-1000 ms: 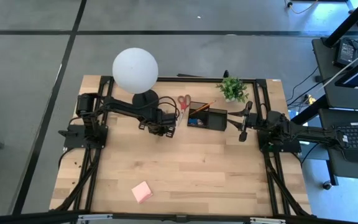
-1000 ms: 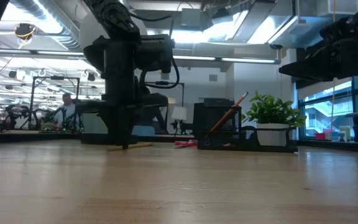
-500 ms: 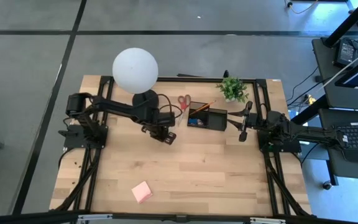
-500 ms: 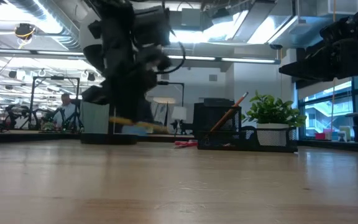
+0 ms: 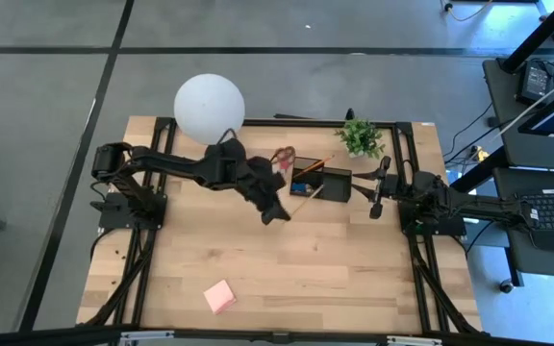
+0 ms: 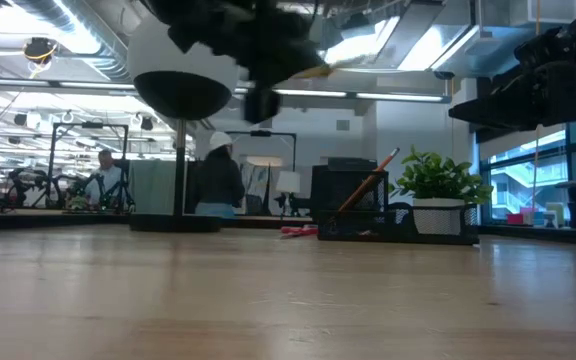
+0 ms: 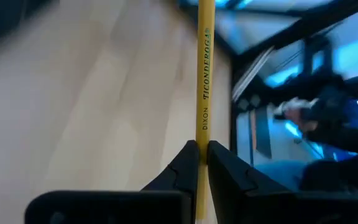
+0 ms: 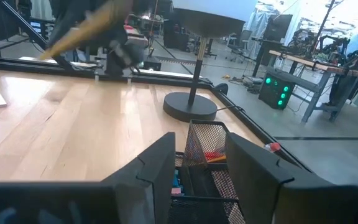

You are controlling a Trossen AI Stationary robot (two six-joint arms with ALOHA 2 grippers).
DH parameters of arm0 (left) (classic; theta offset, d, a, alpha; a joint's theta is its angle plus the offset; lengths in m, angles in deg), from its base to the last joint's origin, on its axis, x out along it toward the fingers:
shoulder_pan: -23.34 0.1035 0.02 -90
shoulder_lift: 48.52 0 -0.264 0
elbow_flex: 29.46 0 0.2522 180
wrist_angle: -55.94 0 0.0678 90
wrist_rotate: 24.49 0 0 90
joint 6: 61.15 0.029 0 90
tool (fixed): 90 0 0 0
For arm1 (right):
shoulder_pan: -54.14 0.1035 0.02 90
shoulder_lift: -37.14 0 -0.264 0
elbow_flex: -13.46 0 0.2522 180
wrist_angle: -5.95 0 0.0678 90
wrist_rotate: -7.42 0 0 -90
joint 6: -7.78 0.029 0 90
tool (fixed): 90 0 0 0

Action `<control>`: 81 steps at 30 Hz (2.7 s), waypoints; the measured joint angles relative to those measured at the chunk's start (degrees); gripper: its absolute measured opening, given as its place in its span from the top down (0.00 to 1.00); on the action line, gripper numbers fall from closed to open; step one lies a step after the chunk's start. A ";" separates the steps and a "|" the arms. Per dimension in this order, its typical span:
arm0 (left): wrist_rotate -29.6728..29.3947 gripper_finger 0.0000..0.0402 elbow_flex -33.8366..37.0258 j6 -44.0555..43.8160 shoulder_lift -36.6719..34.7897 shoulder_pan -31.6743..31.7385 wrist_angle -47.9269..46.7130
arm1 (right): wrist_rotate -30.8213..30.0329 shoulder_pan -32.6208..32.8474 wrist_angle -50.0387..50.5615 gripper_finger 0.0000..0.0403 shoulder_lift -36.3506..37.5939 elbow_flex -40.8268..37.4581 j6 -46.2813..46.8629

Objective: Pick and place office supplies into organizer
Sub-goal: Put the yellow pencil into the black desk organizer

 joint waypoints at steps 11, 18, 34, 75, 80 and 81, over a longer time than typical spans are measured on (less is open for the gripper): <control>-7.08 0.94 -0.07 22.17 -0.01 6.64 15.22 | 0.00 0.00 -0.09 0.64 0.01 0.00 1.39; -10.94 0.94 -0.04 33.46 -0.01 9.83 19.61 | 0.00 0.00 -0.11 0.64 0.01 0.00 2.57; -10.67 0.94 -0.07 42.68 10.67 14.96 34.34 | -0.02 0.02 -1.02 0.64 0.02 0.00 4.35; -15.71 0.94 -6.45 43.67 23.23 15.82 25.02 | -0.02 0.01 -1.25 0.64 0.02 0.00 8.70; -15.97 0.94 -6.54 43.06 23.18 15.82 24.09 | -0.02 0.00 -1.18 0.64 0.02 0.00 8.57; -15.96 0.94 -6.54 43.08 23.18 15.82 24.04 | -0.02 0.02 -1.18 0.64 0.02 0.00 8.49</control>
